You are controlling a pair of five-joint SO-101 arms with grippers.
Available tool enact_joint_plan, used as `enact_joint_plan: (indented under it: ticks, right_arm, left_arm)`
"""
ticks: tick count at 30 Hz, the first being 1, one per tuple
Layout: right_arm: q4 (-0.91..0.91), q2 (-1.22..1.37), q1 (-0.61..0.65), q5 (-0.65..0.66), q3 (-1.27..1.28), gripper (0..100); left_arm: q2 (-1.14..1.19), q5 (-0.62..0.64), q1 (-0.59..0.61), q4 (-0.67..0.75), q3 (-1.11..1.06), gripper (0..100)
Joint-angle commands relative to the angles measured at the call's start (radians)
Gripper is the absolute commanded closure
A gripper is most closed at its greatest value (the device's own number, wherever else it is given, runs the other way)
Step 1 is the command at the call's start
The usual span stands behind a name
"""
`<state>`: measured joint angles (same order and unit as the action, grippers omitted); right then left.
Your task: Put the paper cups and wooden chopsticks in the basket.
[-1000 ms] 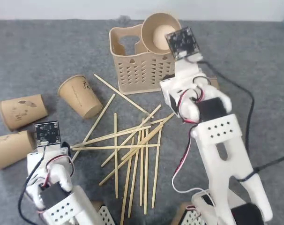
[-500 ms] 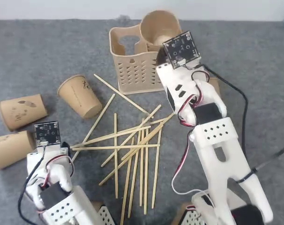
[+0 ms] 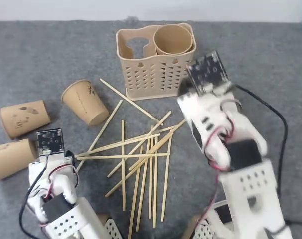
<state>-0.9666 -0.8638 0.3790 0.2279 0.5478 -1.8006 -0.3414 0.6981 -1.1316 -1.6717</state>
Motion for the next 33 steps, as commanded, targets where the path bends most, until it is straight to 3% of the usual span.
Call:
enact_joint_plan:
  ticks: [1,6,11,16,18,20,25,29,33]
  right_arm:
    - [-0.194,-0.116,-0.001,0.012,0.035,98.9]
    - [-0.335,-0.232,-0.024,0.084,0.196,98.8]
    - [-0.375,-0.367,-0.176,0.172,0.305,97.9]
    - [-0.358,-0.43,-0.302,0.278,0.446,83.6]
    - [-0.312,-0.435,-0.314,0.29,0.497,82.6]
    - [-0.246,-0.437,-0.334,0.267,0.531,83.4]
    - [0.038,-0.429,-0.401,0.035,0.592,89.0]
    - [0.173,-0.387,-0.348,0.026,0.575,94.2]
    - [0.182,-0.196,-0.331,-0.011,0.391,96.9]
  left_arm:
    - [-0.003,-0.011,0.002,0.003,0.008,78]
    - [-0.003,-0.011,0.005,0.003,0.008,78]
    - [-0.003,-0.009,0.006,0.003,0.008,78]
    - [-0.003,-0.008,0.006,0.002,0.008,78]
    - [-0.003,-0.008,0.008,0.002,0.008,78]
    - [-0.003,-0.008,0.008,0.0,0.01,78]
    - [-0.003,-0.008,0.008,0.0,0.01,78]
    - [-0.003,-0.008,0.008,0.0,0.01,78]
    - [-0.003,-0.008,0.008,0.0,0.01,78]
